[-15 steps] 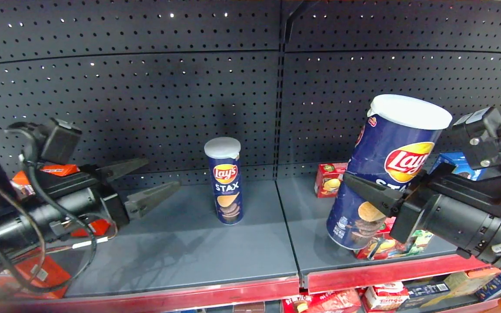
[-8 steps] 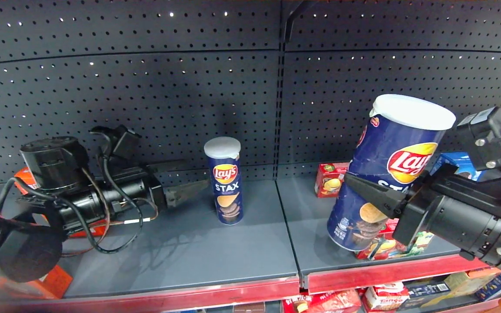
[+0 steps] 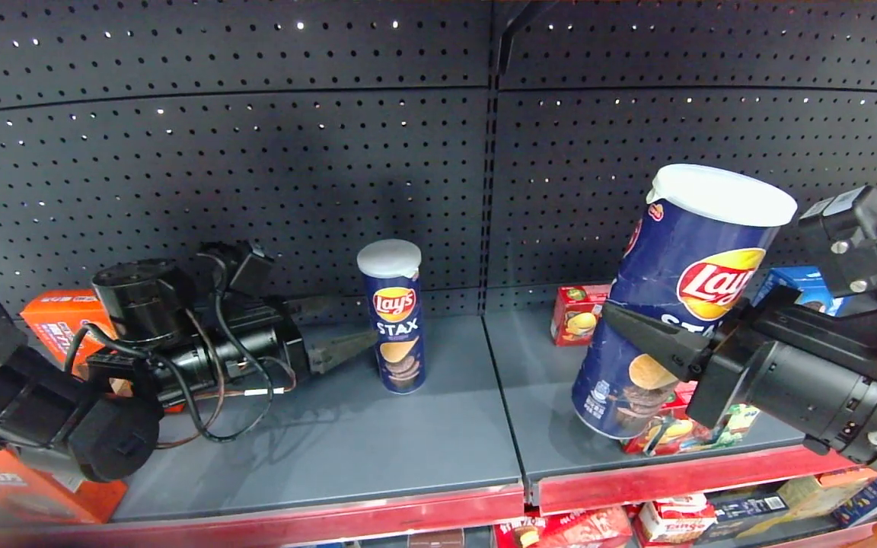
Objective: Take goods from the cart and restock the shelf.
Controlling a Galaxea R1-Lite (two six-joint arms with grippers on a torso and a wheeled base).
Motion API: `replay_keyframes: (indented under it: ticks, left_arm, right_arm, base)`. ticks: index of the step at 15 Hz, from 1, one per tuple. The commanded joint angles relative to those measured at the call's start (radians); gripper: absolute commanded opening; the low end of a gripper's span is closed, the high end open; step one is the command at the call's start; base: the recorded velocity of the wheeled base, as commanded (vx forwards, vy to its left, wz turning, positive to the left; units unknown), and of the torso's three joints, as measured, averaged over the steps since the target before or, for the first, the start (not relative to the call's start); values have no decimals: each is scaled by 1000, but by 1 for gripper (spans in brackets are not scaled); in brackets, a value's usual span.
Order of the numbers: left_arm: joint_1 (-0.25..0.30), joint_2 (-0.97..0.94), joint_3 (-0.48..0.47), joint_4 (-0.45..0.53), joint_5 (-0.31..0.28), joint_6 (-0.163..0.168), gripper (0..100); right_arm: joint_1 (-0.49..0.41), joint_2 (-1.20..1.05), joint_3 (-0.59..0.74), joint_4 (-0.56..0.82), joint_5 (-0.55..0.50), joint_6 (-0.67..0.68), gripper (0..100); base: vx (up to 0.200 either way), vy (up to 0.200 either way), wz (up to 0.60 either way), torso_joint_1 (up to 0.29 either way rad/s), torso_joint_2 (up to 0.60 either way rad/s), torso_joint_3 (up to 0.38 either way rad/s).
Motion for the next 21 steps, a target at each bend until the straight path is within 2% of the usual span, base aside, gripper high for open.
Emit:
replay_keyframes:
  ticks: [1,8,16,21]
  left_arm:
    - [0,10,0,0,-3,0,100]
    - [-13,36,-24,0,-8,0,100]
    - [-34,122,-159,14,-7,-2,100]
    - [-55,156,-187,12,-7,-3,100]
  right_arm:
    - [0,4,-2,-1,0,0,0]
    - [-2,1,-4,-1,0,1,0]
    - [-3,1,-2,-1,2,1,0]
    - [-11,5,1,-1,17,9,0]
  base:
    - [0,0,0,0,0,0]
    - [0,0,0,0,0,0]
    - [0,0,0,0,0,0]
    - [0,0,0,0,0,0]
